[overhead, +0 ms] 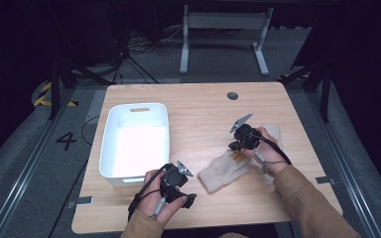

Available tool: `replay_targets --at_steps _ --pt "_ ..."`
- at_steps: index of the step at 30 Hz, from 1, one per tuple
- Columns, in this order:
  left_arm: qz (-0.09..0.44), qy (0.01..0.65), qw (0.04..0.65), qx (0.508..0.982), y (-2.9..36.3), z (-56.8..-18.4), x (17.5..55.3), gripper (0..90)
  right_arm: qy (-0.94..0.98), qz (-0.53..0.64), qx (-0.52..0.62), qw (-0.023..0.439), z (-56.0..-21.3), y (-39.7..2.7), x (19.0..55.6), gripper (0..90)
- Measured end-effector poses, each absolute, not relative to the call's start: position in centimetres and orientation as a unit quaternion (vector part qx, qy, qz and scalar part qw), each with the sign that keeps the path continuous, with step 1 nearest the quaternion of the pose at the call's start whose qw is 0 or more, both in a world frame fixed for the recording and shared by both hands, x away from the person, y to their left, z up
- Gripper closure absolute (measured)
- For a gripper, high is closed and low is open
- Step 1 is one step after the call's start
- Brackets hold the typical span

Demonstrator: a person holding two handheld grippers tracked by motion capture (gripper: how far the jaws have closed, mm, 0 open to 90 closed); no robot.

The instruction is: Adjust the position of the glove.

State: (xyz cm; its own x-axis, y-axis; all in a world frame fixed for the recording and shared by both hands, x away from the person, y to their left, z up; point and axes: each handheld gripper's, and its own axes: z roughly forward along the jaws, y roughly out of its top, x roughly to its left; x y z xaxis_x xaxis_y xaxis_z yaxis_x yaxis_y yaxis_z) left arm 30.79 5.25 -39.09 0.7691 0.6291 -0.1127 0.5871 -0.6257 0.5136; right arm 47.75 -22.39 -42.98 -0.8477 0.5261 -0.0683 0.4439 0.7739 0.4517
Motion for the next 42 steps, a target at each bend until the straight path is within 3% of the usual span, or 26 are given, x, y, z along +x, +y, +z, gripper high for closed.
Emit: replay_targets --at_steps 11,27,42 --pt "0.04 0.332 0.29 0.897 4.7 -38.7 31.5 28.1 0.943 0.196 0.255 0.084 -42.5 -23.2 46.2 90.0" --pt "0.042 0.323 0.326 0.887 4.1 -37.9 32.5 27.1 0.952 0.177 0.243 0.053 -42.3 -24.0 43.2 90.0" --pt "0.046 0.328 0.339 0.88 3.7 -37.4 33.3 27.4 0.912 0.278 0.286 0.098 -39.8 -27.0 41.9 90.0"
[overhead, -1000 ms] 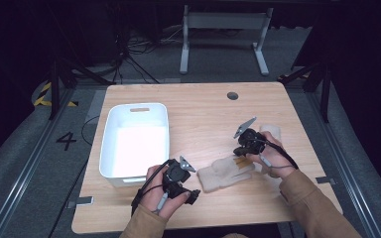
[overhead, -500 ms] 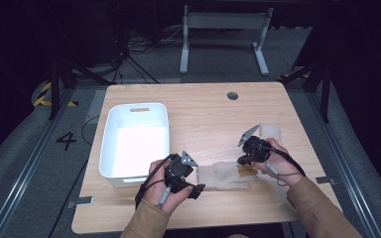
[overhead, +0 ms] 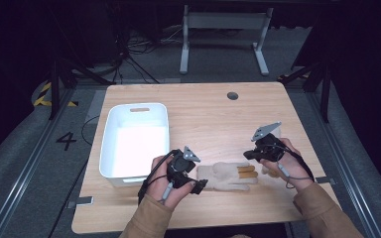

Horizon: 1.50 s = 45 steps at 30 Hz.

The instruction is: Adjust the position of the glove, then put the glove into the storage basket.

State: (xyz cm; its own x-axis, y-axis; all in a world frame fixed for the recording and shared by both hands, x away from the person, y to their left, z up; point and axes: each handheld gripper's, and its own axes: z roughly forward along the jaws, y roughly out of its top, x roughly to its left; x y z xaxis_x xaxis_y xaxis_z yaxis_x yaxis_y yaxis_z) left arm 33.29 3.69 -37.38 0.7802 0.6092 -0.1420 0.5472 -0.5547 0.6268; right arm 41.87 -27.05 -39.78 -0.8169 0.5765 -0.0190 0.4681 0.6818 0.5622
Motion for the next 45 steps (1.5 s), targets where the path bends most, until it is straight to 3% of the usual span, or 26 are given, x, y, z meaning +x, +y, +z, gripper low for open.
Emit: replay_targets --at_steps 6,25,45 --pt "0.049 0.339 0.344 0.874 3.9 -37.4 33.4 27.3 0.864 0.349 0.337 0.131 -39.8 -29.3 42.4 89.9" --pt "0.052 0.336 0.339 0.877 3.8 -37.6 33.3 27.2 0.86 0.311 0.387 0.119 -42.9 -30.8 43.7 89.6" --pt "0.043 0.324 0.338 0.883 3.3 -37.6 33.6 27.1 0.88 0.255 0.389 0.098 -43.7 -32.0 43.5 89.4"
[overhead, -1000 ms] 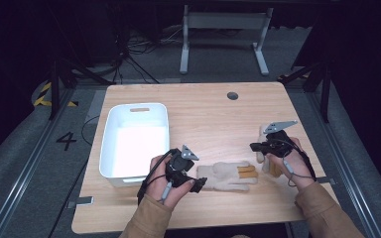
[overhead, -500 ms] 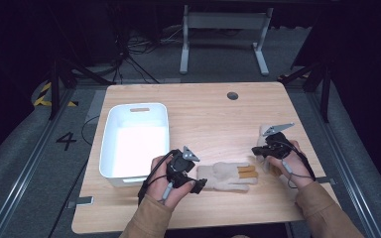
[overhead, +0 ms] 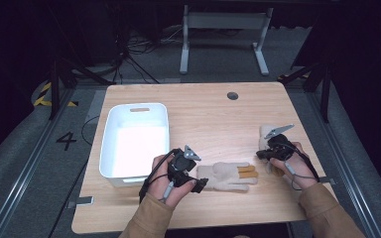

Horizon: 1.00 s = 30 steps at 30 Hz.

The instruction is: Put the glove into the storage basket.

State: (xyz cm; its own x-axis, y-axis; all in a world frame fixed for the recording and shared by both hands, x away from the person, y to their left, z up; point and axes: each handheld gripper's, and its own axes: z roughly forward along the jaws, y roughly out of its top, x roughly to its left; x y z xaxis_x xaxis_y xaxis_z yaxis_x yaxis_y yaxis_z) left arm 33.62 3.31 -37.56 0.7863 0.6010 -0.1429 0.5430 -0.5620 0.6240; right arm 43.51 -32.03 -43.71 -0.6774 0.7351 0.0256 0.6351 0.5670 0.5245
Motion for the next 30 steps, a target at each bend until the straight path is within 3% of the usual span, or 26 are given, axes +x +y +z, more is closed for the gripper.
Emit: replay_targets --at_steps 17,22,28,30 --pt "0.037 0.302 0.342 0.889 1.7 -37.3 34.3 27.0 0.862 0.248 0.43 0.104 -43.4 -36.1 41.8 89.0" --pt "0.037 0.3 0.342 0.89 1.6 -37.3 34.4 27.0 0.856 0.271 0.428 0.106 -42.9 -36.2 41.5 82.2" --pt "0.039 0.303 0.342 0.888 1.8 -37.3 34.3 27.0 0.827 0.335 0.425 0.154 -41.1 -36.4 41.4 60.3" --pt "0.039 0.304 0.342 0.888 1.9 -37.2 34.2 27.0 0.818 0.348 0.425 0.169 -40.8 -36.5 41.4 57.9"
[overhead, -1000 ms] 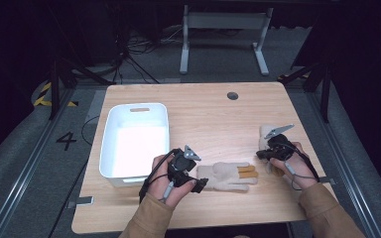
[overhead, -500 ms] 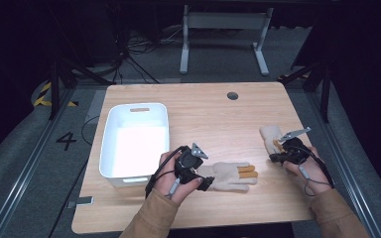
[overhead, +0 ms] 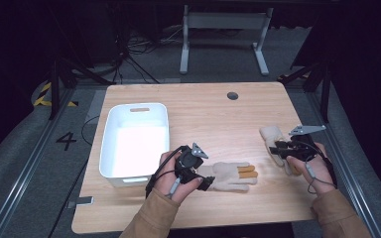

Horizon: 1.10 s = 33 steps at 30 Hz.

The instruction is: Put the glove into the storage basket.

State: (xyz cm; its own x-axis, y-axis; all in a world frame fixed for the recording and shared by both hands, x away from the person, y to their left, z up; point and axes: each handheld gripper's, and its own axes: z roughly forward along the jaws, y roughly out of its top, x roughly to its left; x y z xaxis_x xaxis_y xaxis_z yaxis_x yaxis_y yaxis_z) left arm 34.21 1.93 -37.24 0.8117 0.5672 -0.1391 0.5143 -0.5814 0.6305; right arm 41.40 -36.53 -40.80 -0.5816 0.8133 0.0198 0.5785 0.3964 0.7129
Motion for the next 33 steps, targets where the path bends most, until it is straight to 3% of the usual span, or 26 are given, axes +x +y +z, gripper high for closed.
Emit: replay_targets --at_steps 3,16,30,33 --pt "0.04 0.307 0.342 0.887 2.1 -37.3 34.2 27.0 0.791 0.374 0.445 0.192 -40.4 -37.2 41.6 53.8" --pt "0.041 0.315 0.34 0.885 2.6 -37.4 34.0 27.0 0.76 0.338 0.512 0.215 -43.0 -39.1 43.4 44.0" --pt "0.046 0.33 0.338 0.88 3.5 -37.6 33.6 27.0 0.764 0.292 0.536 0.208 -44.7 -38.7 44.9 46.3" --pt "0.045 0.33 0.338 0.88 3.6 -37.6 33.6 27.0 0.766 0.288 0.537 0.204 -44.7 -38.7 44.9 50.4"
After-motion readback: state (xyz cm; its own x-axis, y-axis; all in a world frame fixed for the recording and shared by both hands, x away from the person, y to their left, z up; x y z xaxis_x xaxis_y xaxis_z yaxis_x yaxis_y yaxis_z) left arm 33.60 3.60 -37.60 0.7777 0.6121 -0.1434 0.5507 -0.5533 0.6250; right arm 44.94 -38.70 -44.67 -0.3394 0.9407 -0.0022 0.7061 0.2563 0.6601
